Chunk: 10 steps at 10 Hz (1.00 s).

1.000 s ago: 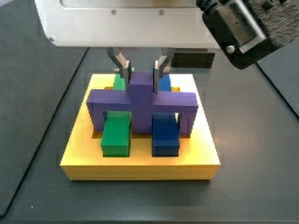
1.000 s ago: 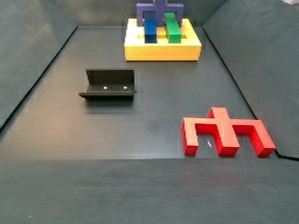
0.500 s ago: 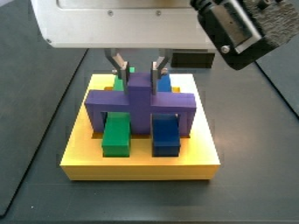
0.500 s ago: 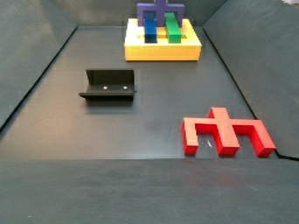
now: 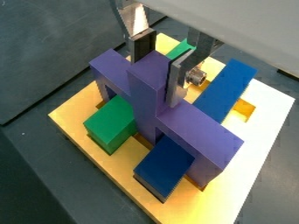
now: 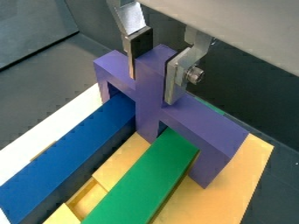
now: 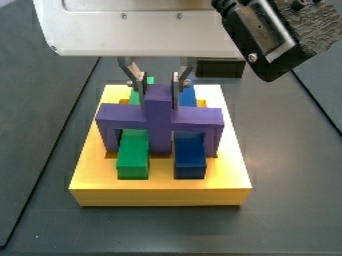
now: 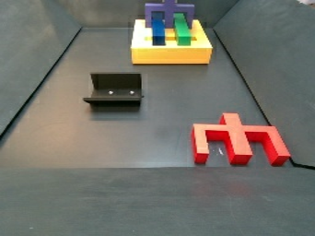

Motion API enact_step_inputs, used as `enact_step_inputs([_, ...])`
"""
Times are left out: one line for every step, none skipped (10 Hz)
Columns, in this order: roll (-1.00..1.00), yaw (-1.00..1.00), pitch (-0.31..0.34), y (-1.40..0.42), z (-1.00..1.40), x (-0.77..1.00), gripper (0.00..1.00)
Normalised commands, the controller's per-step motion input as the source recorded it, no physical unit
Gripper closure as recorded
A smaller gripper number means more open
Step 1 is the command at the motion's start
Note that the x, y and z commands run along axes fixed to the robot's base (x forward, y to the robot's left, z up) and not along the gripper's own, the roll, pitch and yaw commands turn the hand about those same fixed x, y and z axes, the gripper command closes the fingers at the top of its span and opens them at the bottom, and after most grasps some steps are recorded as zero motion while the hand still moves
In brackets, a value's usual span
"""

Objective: Pick up the purple object. Move up. Place the purple object on the fixture. Regrasp the purple object. Move to above the board. Insert the purple object.
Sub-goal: Insert the purple object.

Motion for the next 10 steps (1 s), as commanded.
enact_step_inputs([-0.16, 0.00, 0.000, 0.00, -0.01, 0.07, 1.00])
enact_step_inputs([-0.35, 0.00, 0.000, 0.01, 0.00, 0.00, 1.00])
enact_step_inputs([-0.42, 0.00, 0.000, 0.00, 0.03, 0.00, 1.00])
enact_step_inputs([-0.38, 0.00, 0.000, 0.00, 0.00, 0.00, 1.00])
enact_step_inputs([-0.38, 0.00, 0.000, 0.03, 0.00, 0.00, 1.00])
enact_step_inputs([-0.27, 0.00, 0.000, 0.08, 0.00, 0.00, 1.00])
enact_step_inputs([-0.10, 0.00, 0.000, 0.11, 0.00, 0.03, 1.00])
enact_step_inputs([-0.02, 0.00, 0.004, 0.11, 0.06, 0.08, 1.00])
enact_step_inputs([0.00, 0.08, 0.000, 0.08, 0.12, 0.00, 1.00])
enact_step_inputs([0.05, 0.18, -0.016, 0.00, 0.07, -0.19, 1.00])
